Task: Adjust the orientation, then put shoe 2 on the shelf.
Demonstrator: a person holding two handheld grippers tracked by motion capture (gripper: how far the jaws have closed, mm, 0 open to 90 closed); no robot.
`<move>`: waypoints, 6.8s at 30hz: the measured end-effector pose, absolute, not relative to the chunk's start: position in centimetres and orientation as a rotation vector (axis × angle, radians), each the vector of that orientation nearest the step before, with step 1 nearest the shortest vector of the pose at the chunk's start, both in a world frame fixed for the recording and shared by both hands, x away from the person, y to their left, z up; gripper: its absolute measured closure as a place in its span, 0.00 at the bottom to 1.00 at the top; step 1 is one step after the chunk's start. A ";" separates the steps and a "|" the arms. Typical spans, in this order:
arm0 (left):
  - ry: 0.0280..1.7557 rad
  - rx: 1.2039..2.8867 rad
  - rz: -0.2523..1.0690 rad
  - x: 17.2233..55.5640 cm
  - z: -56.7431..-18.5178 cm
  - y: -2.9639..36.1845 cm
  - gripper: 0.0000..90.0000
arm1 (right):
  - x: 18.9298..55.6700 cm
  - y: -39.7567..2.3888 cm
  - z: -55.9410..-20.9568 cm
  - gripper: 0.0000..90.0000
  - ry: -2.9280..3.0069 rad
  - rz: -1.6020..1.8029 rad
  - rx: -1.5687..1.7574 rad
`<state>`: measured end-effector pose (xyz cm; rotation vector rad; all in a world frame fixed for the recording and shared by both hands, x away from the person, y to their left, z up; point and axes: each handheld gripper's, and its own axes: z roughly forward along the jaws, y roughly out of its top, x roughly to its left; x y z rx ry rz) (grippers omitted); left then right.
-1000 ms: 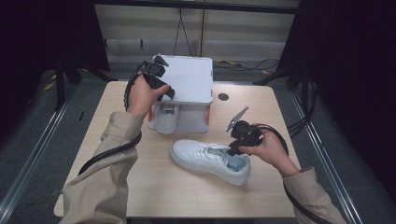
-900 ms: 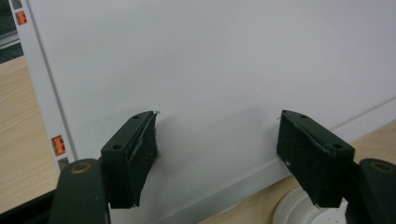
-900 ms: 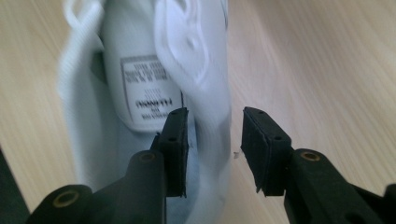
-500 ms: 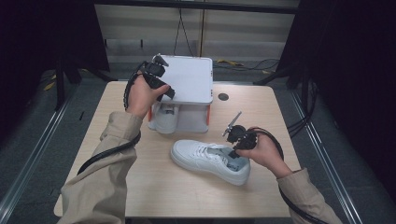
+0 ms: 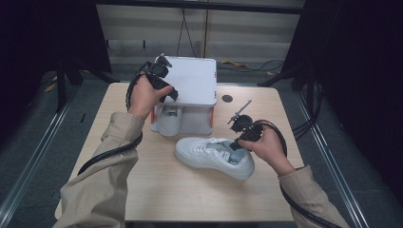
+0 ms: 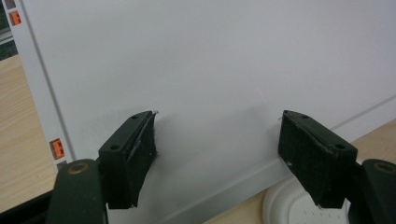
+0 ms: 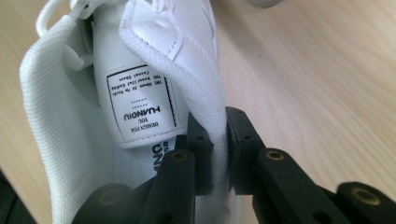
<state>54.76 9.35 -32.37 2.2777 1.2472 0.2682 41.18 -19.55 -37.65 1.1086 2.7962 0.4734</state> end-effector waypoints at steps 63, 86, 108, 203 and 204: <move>1.258 2.243 0.304 54.2 -32.6 9.2 0.29 | 41.3 -14.6 -38.7 0.58 2.813 0.505 1.117; 1.250 2.237 0.301 54.2 -32.7 9.2 0.29 | 41.9 -15.2 -36.3 0.93 2.647 0.532 1.335; 1.227 2.234 0.303 54.2 -32.8 9.4 0.29 | 44.5 -13.9 -37.9 0.69 2.665 0.611 1.354; 1.255 2.236 0.301 54.2 -32.7 8.9 0.28 | 38.6 -9.8 -37.8 0.75 2.931 0.543 0.795; 1.253 2.234 0.302 54.2 -32.7 8.9 0.28 | 38.7 -9.3 -38.8 0.74 2.934 0.519 0.790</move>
